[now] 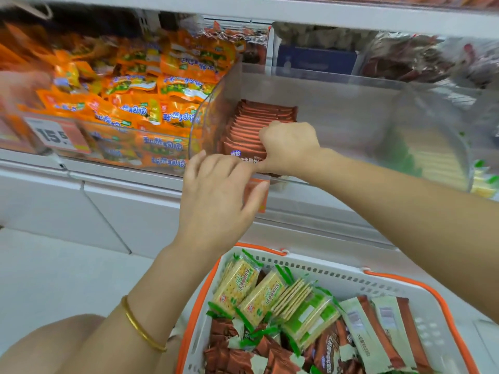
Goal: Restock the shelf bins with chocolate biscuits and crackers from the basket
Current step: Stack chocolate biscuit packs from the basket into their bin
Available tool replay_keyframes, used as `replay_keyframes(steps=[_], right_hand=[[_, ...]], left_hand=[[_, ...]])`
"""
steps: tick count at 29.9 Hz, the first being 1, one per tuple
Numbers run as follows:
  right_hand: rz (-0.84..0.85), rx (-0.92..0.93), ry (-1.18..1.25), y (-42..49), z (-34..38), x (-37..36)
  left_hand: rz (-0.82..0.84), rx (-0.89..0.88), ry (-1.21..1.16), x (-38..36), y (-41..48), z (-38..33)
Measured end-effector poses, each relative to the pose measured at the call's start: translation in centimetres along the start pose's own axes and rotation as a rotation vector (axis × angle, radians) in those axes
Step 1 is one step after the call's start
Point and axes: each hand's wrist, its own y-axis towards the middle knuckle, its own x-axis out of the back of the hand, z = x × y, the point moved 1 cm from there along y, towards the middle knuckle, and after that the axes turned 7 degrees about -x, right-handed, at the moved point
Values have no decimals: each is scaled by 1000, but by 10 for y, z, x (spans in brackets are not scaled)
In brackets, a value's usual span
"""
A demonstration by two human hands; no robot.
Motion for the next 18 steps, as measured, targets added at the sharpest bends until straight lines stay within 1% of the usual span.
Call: replay_keyframes(steps=[2,6,10,18], right_hand=[[11,-21,12,5,4,0],[6,1,1,10,11,-1],[-36,-21,-22,9,6,-4],[-23,-46,2,4,-3,-3]], left_hand=[[-7,0,4,0,0,0],[-21,-6,10,1,1,-1],[-23,-10,12,1,0,0],[-19,-31,-5,1,-2,1]])
